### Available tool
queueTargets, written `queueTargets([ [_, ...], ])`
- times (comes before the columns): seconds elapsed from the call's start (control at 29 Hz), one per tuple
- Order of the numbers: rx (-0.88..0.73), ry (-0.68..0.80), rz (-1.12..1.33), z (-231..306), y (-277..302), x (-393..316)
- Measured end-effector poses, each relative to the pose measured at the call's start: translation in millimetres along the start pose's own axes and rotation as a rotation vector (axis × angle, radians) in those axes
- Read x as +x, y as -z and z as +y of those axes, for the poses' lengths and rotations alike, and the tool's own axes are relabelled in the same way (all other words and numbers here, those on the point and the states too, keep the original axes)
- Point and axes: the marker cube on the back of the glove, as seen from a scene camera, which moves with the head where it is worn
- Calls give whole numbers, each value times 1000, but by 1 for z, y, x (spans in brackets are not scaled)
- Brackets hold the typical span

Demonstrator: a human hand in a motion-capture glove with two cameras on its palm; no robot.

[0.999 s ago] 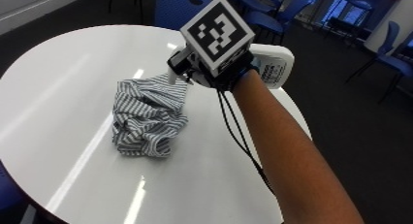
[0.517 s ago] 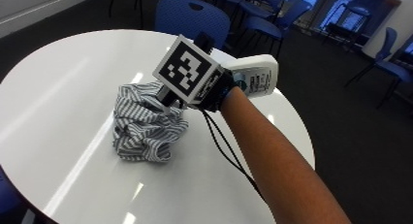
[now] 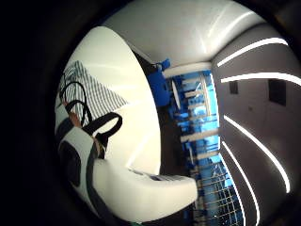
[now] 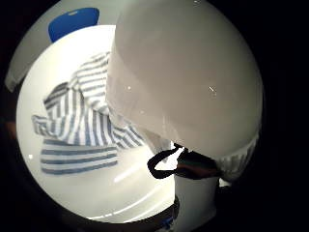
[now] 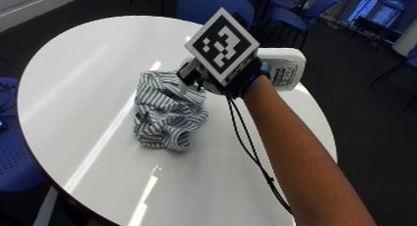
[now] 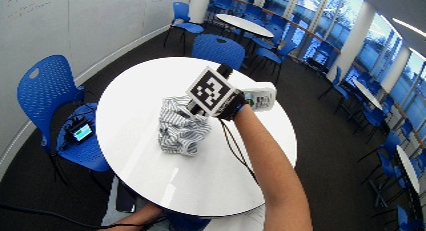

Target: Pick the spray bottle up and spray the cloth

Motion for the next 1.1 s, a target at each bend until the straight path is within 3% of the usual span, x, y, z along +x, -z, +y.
queueTargets([
  [0.62, 364, -338, -457, -11, 70, 55],
  [1.1, 746, -630, -1292, -59, 118, 36],
])
